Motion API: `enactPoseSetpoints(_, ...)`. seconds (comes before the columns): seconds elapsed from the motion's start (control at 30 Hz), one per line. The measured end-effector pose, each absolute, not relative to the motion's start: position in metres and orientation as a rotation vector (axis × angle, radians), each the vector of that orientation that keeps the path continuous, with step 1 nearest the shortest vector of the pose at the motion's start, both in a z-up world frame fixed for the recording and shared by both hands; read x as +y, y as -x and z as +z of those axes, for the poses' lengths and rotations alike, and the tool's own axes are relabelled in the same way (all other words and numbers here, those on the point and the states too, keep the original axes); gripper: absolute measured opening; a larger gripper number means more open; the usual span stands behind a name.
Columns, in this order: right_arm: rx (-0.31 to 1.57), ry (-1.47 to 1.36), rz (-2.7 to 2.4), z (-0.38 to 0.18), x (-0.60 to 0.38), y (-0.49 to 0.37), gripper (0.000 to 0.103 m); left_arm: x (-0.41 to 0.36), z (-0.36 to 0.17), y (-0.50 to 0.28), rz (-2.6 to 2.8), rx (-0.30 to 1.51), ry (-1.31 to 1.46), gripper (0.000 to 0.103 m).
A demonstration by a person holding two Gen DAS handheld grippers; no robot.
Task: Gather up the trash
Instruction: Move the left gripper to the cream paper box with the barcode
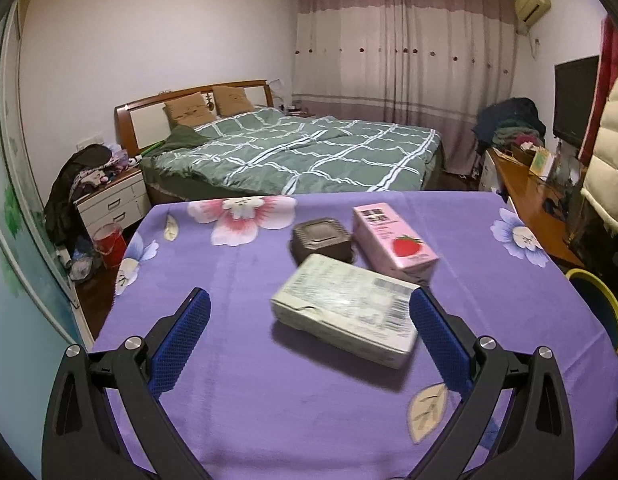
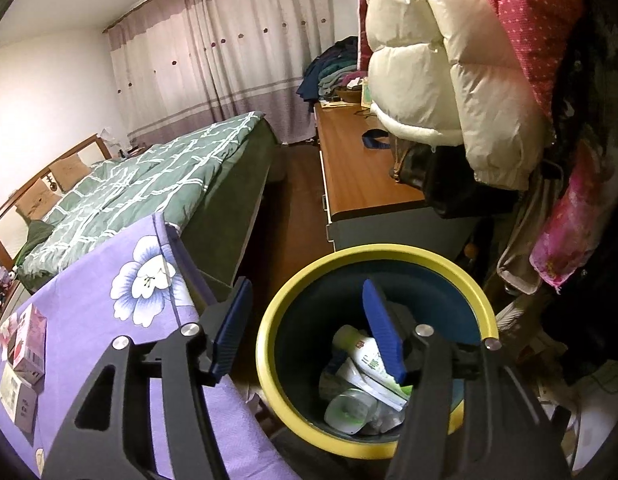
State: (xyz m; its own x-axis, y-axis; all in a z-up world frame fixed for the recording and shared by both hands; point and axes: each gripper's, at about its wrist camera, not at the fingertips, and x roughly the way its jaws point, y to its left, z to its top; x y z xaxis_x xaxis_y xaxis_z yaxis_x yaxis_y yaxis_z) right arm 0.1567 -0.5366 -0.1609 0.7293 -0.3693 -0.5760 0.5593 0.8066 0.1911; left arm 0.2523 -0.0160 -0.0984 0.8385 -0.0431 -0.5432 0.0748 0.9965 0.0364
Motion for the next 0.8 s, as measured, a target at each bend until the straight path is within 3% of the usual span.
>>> enactPoseSetpoints(0.4, 0.532, -0.361, -0.468, -0.157, -0.527, -0.157, 0.06, -0.07, -0.131, -0.268, -0.047, 0.734, -0.1, 0.098)
enactPoseSetpoints(0.8, 0.539, -0.369, -0.436, -0.156, -0.527, -0.161, 0.061, -0.049, -0.146, -0.291, 0.069, 0.819, -0.079, 0.098)
